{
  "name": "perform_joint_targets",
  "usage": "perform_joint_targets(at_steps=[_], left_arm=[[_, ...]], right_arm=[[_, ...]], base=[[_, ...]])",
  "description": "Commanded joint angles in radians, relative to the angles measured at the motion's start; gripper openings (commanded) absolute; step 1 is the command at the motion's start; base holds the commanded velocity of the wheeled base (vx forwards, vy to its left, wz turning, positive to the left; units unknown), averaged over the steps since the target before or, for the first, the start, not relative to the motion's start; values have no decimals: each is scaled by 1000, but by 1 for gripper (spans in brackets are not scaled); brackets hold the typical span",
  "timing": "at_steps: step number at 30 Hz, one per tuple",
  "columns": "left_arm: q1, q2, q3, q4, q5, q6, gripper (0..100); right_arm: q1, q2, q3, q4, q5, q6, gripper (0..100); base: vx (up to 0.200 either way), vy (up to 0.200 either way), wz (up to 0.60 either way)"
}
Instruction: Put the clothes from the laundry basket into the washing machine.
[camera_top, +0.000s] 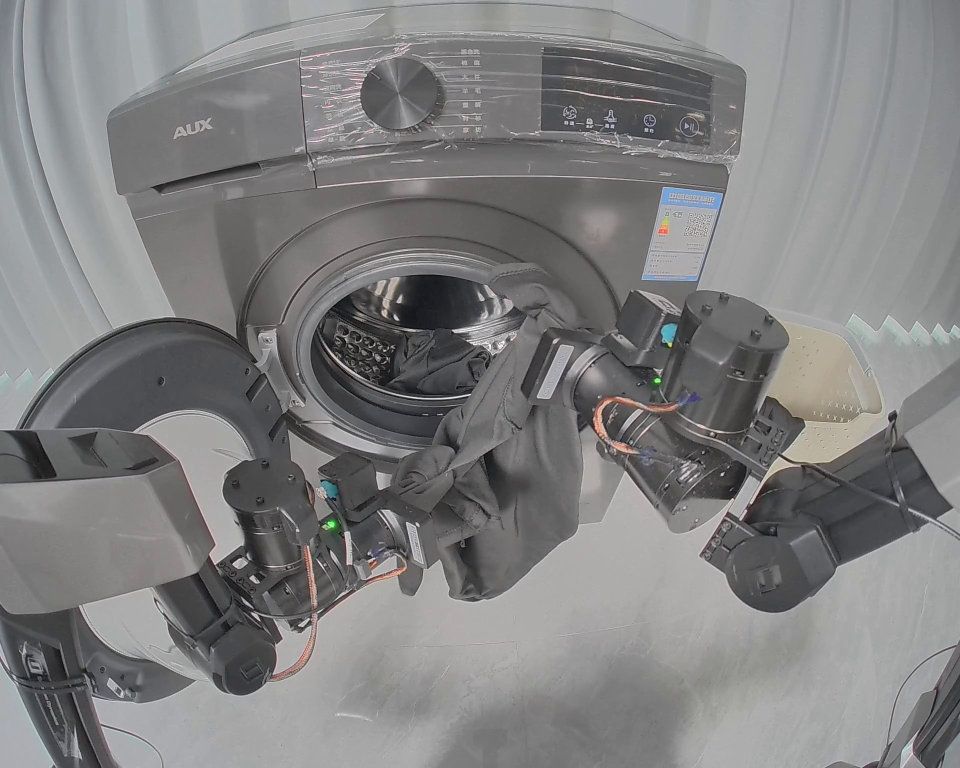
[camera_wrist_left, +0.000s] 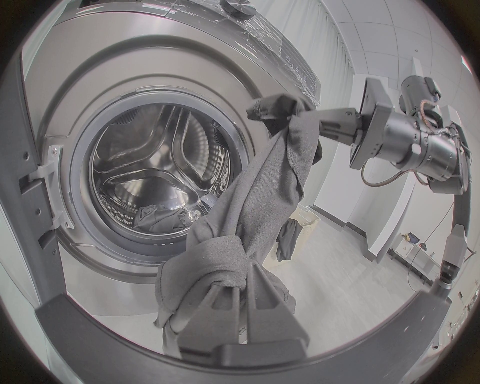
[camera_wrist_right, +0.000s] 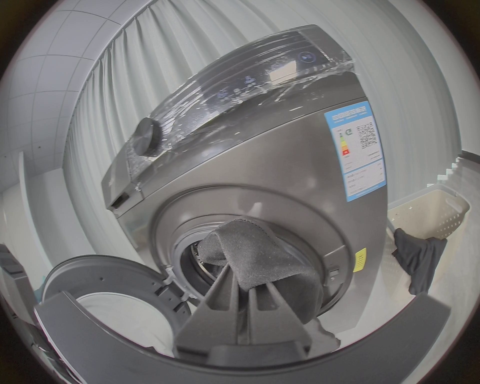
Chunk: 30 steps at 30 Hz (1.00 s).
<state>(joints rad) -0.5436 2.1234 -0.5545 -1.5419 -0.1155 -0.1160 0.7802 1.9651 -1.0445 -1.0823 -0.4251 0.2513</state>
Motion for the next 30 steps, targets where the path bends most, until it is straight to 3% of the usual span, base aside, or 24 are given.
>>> perform_joint_targets(at_steps=[1, 8, 20, 26, 30], left_arm=[[11, -34, 13, -1, 0, -2, 0], [11, -125, 44, -1, 4, -2, 0], [13, -241, 91, -1, 4, -4, 0], [17, -295, 99, -1, 4, -31, 0], [17, -327, 96, -1, 5, -33, 0]], right_arm=[[-49, -5, 0, 2, -17, -6, 0], [-114, -8, 11, 2, -29, -6, 0], [-108, -8, 64, -1, -27, -1, 0], [-102, -20, 138, -1, -18, -1, 0], [-98, -20, 170, 2, -15, -6, 0]], base=[[0, 0, 0], [0, 0, 0], [0, 0, 0], [0, 0, 0], [0, 0, 0]])
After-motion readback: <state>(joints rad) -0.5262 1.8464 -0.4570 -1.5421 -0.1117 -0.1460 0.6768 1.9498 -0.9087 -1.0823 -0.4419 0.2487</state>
